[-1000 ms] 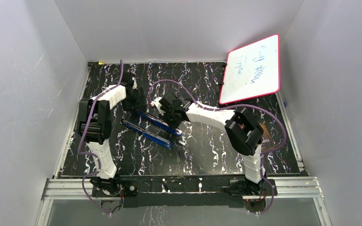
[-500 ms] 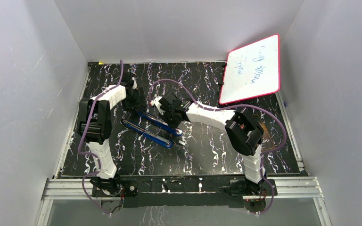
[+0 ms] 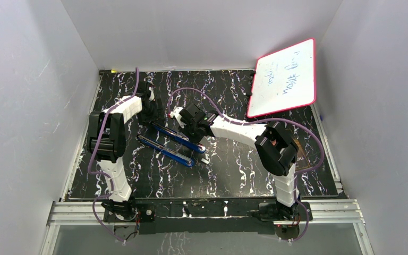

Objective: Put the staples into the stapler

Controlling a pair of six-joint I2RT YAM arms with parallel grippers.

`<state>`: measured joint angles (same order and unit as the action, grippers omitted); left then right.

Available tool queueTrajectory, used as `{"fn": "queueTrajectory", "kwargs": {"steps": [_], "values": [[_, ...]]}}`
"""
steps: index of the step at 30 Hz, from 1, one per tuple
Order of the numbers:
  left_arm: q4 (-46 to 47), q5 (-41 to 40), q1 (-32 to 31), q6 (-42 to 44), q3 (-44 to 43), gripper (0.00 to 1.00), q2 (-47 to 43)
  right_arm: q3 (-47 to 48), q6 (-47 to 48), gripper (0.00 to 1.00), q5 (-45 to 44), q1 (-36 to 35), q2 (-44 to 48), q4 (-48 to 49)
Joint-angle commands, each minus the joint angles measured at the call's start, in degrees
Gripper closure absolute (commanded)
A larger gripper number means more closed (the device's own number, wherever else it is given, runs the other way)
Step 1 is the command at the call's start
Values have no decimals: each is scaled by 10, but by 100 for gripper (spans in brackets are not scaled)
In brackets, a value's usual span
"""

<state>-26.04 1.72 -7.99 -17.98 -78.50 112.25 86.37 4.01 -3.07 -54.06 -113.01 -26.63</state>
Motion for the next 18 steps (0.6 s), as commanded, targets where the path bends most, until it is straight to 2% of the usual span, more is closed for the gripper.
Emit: {"fn": "queueTrajectory", "kwargs": {"steps": [1,18], "values": [[-16,16,-2,1,-13,29,4,2,-5,100,-4,1,27,12],[-16,17,-2,1,-13,29,3,11,-3,100,-1,1,9,-8]]}}
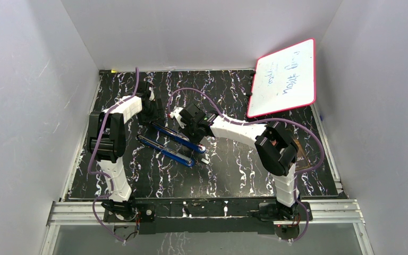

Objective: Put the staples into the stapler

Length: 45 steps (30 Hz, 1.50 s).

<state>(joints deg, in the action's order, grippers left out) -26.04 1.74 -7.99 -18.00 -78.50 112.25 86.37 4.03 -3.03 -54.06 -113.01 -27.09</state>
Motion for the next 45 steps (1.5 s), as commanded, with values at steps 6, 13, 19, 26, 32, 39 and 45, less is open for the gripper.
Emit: {"fn": "queueTrajectory", "kwargs": {"steps": [6,13,19,26,32,39,45], "values": [[-16,16,-2,2,-13,29,4,12,-3,100,-1,1,7,-7],[-16,17,-2,2,-13,29,3,14,-3,100,-3,1,2,-13],[-16,16,-2,2,-13,29,3,16,-2,100,-3,1,0,-15],[-16,17,-2,2,-13,29,4,18,-1,100,-4,2,-3,-18],[-16,17,-2,2,-13,29,4,21,0,100,-2,1,-8,-21],[-16,17,-2,2,-14,29,5,27,2,100,-2,1,-15,-28],[-16,18,-2,2,-14,29,5,36,7,100,-4,1,-21,-35]]}}
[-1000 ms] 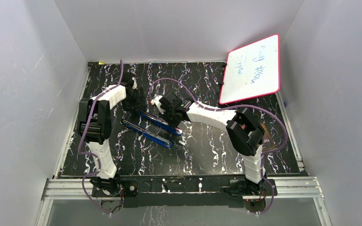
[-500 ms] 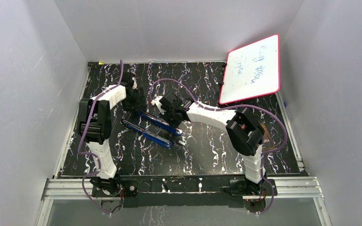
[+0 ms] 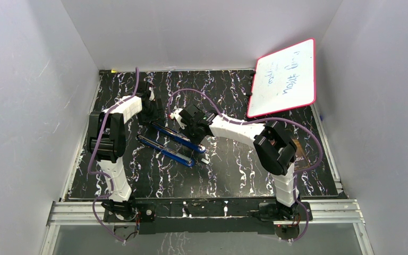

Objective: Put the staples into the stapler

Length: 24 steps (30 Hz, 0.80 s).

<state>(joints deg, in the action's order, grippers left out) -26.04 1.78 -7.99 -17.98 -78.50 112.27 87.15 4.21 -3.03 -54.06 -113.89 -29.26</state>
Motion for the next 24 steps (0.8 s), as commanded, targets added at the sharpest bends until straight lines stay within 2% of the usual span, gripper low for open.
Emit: {"fn": "queueTrajectory", "kwargs": {"steps": [1,24], "values": [[-16,17,-2,2,-14,29,5,30,6,100,-4,2,-12,-14],[-16,17,-1,3,-14,29,3,62,27,100,-1,3,-25,-51]]}}
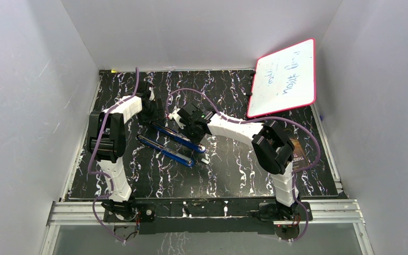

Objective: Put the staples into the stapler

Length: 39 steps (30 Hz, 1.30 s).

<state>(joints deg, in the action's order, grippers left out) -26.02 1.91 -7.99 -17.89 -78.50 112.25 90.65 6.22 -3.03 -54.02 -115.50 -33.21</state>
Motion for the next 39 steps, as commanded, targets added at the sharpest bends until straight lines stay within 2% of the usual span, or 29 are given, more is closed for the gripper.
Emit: {"fn": "queueTrajectory", "kwargs": {"steps": [1,14,27,39], "values": [[-17,16,-2,2,-14,29,4,27,7,100,-2,2,-10,-12],[-17,16,-2,3,-13,29,3,33,14,100,-3,4,-17,-14],[-17,16,-2,3,-13,28,3,34,17,91,-7,4,-16,-12],[-17,17,-2,3,-14,28,2,11,1,69,13,9,15,22]]}}
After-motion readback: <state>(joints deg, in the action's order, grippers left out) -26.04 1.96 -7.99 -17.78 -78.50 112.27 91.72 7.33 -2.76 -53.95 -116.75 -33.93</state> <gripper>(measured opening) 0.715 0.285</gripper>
